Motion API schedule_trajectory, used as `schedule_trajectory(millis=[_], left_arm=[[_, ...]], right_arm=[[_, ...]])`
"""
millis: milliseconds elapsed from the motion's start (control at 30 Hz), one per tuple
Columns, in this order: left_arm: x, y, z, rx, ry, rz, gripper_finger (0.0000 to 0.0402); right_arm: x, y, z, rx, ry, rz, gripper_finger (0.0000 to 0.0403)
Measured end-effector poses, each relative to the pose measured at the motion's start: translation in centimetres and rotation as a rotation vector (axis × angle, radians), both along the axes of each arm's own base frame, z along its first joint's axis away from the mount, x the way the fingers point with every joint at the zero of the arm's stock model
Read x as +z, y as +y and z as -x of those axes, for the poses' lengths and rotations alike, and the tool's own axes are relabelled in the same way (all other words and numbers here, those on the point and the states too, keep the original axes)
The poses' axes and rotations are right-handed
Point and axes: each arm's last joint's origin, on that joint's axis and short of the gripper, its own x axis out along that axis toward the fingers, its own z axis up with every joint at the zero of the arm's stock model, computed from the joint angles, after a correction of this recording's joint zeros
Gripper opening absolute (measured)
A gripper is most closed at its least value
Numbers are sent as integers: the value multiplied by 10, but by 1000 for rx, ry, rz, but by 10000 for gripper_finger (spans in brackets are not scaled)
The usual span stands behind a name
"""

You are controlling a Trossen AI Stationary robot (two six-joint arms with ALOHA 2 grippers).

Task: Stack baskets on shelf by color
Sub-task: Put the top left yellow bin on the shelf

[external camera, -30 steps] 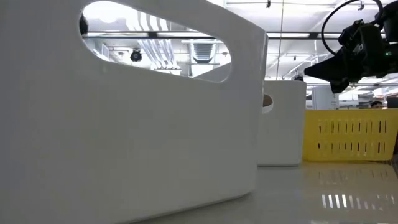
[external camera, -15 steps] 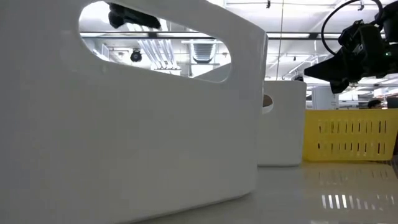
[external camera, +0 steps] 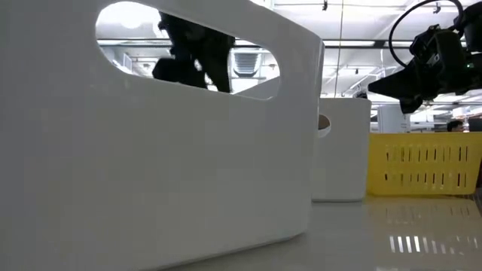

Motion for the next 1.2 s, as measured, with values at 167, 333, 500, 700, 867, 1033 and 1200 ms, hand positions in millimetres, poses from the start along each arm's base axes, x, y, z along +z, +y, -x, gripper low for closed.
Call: schedule_trajectory(millis=[167, 333, 500, 700, 867, 1033, 1200], left_arm=[[-29, -4, -12, 132, 161, 117, 193], [-49, -14, -21, 180, 216, 193, 194], [-53, -16, -22, 222, 223, 218, 194], [-42, -15, -22, 225, 192, 216, 194], [-29, -21, -22, 214, 143, 206, 194], [-46, -29, -22, 223, 192, 179, 194], [-62, -31, -26, 227, 233, 150, 173]], right_arm=[[0, 0, 0, 0, 0, 0, 9], [0, 0, 0, 0, 0, 0, 9], [0, 0, 0, 0, 0, 0, 9], [0, 0, 0, 0, 0, 0, 9], [0, 0, 0, 0, 0, 0, 9], [0, 0, 0, 0, 0, 0, 9], [0, 0, 0, 0, 0, 0, 9]])
